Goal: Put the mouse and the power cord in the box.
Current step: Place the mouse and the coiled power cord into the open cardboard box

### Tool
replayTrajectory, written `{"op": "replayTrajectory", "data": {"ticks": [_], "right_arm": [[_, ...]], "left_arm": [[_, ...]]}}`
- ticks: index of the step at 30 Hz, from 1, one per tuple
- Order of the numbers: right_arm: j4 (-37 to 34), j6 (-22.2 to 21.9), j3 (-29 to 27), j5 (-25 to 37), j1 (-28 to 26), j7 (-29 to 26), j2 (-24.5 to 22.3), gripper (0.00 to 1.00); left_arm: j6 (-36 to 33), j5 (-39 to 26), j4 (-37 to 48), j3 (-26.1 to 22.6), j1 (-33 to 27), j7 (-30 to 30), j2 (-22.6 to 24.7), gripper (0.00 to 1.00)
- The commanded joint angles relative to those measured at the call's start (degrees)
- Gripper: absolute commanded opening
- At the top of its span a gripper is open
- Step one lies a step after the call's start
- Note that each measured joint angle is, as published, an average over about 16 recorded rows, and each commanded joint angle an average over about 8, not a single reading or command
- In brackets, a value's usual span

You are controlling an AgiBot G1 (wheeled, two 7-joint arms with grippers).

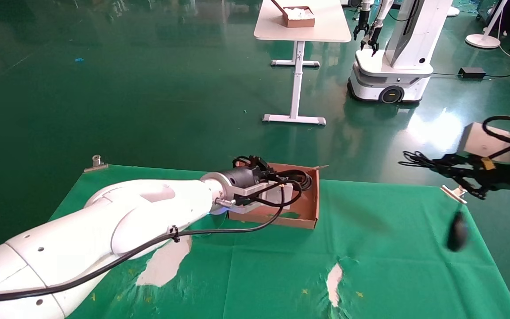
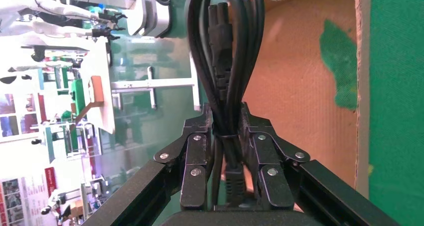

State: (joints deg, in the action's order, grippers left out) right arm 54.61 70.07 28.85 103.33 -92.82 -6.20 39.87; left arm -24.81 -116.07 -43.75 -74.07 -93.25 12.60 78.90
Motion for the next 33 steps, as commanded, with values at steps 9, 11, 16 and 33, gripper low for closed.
{"op": "replayTrajectory", "data": {"ticks": [9,11,16,33], "right_arm": [[-1.3,0.3,0.2,-0.8,-0.9,1.4,2.4,0.00],[-1.1,0.5,0.3,-1.0,-1.0,1.4,2.8,0.00],[-0.3,1.3,0.4,-1.5,-1.4,1.2,3.4,0.00],[1.5,2.2,0.1,-4.4,-2.9,2.9,6.9,0.00]], "left_arm": [[2.6,2.7,0.4,-6.2,-1.8,3.1,0.0,1.00],[2.9,3.0,0.5,-7.1,-2.1,3.5,0.0,1.00],[3.7,3.8,0.5,-8.9,-2.6,4.4,0.0,1.00],[5.7,6.0,3.1,-12.0,-4.1,7.7,-0.1,1.00]]}}
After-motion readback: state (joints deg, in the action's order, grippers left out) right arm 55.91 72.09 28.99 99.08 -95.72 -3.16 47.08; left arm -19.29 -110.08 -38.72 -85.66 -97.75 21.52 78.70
